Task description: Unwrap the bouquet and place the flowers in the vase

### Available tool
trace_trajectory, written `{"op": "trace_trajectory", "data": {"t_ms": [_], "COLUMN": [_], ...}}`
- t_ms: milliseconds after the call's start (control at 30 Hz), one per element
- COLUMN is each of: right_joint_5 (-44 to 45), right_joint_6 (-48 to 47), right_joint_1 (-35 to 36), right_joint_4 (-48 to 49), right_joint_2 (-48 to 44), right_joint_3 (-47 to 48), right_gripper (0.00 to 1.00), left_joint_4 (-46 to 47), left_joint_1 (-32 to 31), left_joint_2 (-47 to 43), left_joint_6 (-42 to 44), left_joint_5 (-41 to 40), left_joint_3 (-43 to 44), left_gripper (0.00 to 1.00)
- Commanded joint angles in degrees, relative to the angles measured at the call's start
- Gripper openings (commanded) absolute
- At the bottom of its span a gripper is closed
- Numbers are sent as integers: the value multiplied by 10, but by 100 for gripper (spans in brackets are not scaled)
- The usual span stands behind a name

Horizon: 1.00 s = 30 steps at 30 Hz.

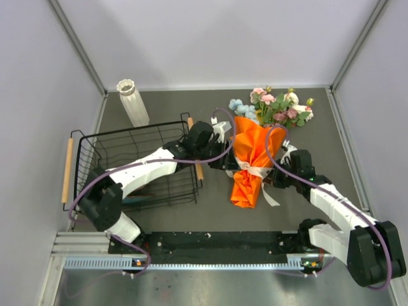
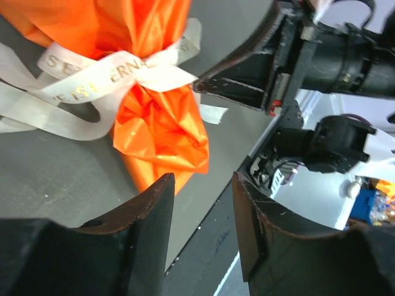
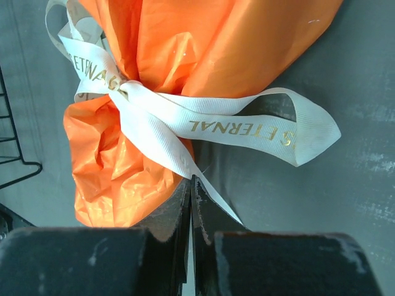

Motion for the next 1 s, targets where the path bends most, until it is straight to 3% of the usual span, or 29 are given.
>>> {"op": "trace_trajectory", "data": {"t_ms": [0, 33, 167, 267, 367, 533, 600, 767, 967], "right_joint_5": [24, 24, 14, 11, 34, 33, 29, 26, 21], "right_joint_6": [3, 12, 27, 21, 4, -4, -3, -2, -2], "right_joint_1": [1, 1, 2, 1, 1, 2, 2, 1, 2], "right_joint_4": [5, 7, 13, 9, -7, -17, -18, -17, -16], "right_joint_2": [0, -5, -30, -52, -67, -69, -69, -70, -76], "right_joint_3": [30, 29, 24, 29, 37, 44, 42, 41, 40], "right_gripper": [0, 0, 0, 0, 0, 0, 0, 0, 0], "left_joint_4": [-52, -64, -112, -146, -164, -173, -165, -148, -157], "left_joint_1": [-9, -19, -36, -39, -38, -23, -16, -8, -8], "left_joint_2": [33, 47, 89, 117, 139, 163, 164, 185, 219], "left_joint_6": [34, 47, 142, 200, 237, 257, 259, 295, 338], "left_joint_5": [-76, -108, -178, -206, -185, -141, -139, -123, -142], "left_joint_3": [60, 80, 130, 148, 159, 163, 157, 163, 192], "left_gripper": [46, 46, 64, 68, 68, 87, 87, 72, 73]}}
